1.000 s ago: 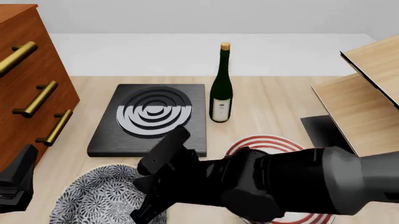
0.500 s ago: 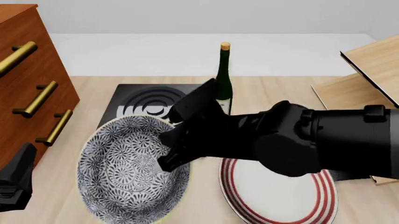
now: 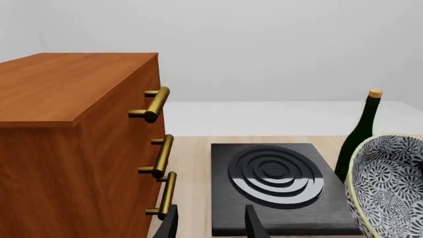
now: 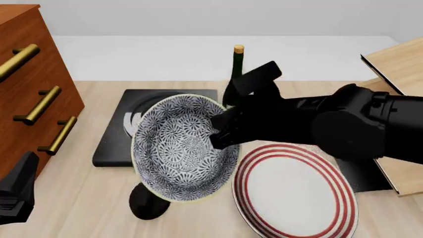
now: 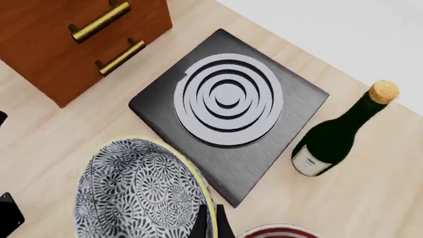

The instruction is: Pick up the akita bowl and put it on the plate.

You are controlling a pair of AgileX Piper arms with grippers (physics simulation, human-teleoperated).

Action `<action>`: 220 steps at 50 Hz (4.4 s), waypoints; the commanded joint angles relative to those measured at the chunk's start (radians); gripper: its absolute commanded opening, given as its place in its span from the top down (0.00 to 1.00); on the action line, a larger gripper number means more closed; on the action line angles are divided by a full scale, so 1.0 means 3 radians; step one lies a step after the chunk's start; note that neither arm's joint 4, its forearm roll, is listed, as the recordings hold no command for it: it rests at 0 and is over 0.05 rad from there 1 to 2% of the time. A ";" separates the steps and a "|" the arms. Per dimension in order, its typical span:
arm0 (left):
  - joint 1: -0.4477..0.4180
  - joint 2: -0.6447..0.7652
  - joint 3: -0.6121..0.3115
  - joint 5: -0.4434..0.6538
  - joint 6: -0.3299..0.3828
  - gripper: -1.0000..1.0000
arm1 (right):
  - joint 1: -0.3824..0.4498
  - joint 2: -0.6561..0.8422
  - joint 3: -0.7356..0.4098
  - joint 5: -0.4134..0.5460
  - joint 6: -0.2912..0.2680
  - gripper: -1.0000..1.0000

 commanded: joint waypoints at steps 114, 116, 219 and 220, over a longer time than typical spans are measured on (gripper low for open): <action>-0.0003 0.0024 0.0004 -0.0018 -0.0005 0.00 | -0.1754 -0.0230 0.1117 -0.0415 -0.0110 1.00; -0.0004 0.0024 0.0004 -0.0018 -0.0005 0.00 | -0.1763 -0.0237 0.1136 -0.0422 -0.0107 1.00; -0.0003 0.0029 0.0005 -0.0019 -0.0006 0.00 | -0.1885 -0.1893 0.0731 0.0844 -0.0226 0.00; -0.0004 0.0028 0.0003 -0.0015 -0.0007 0.00 | -0.1880 -0.1924 0.0726 0.0856 -0.0235 0.00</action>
